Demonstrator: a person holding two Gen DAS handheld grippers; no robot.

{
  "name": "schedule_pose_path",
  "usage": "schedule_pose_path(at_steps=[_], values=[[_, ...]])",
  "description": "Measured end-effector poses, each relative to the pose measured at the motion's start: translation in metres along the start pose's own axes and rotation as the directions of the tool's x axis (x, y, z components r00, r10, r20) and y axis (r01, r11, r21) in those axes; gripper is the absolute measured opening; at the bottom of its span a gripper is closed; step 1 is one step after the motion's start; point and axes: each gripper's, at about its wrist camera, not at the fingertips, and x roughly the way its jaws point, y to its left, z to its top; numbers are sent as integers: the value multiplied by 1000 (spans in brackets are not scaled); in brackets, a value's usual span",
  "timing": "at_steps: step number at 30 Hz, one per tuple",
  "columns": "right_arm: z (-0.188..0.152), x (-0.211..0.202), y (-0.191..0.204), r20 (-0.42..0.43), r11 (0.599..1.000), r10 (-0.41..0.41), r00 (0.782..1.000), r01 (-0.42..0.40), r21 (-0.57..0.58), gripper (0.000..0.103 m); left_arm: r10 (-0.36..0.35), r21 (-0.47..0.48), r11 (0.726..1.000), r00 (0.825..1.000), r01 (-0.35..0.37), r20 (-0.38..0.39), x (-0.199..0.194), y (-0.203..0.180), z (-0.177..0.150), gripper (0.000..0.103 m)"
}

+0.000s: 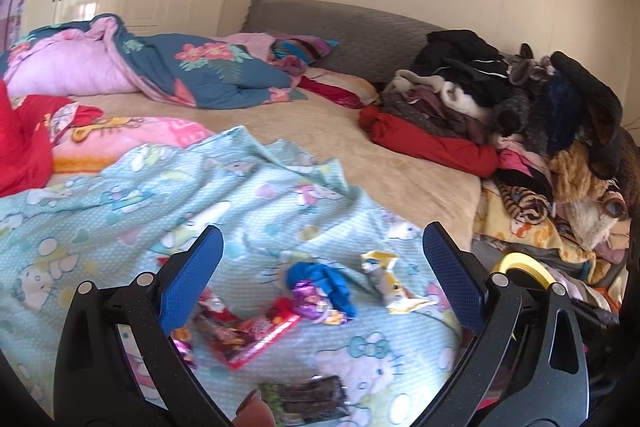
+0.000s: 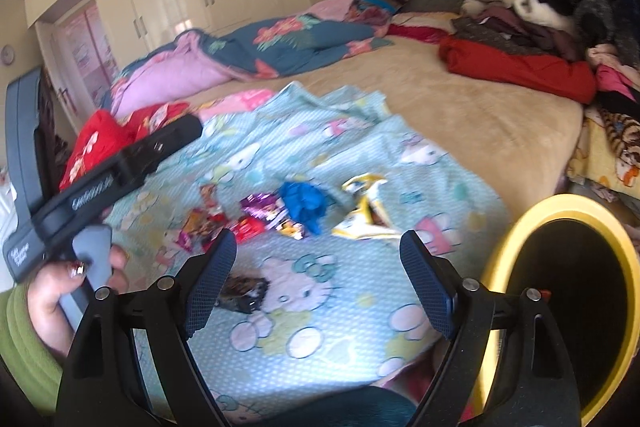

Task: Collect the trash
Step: 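Move both open tools back over the candy wrappers on the sheet, then grasp the dark wrapper with the right tool while the left grasps a red wrapper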

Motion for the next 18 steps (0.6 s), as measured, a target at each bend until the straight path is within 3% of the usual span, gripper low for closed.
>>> schedule_pose_path(at_steps=[8,12,18], values=[[-15,33,40,-103,995,50,993,-59,-79,81,61,-54,997,998,-63,-31,7,43,-4,92],[-25,50,55,-159,991,72,985,-88,-97,81,83,-84,992,992,-91,-94,17,67,-9,91],[-36,79,72,-233,986,81,969,-112,-120,81,93,-134,984,980,-118,-177,35,97,-17,77]])
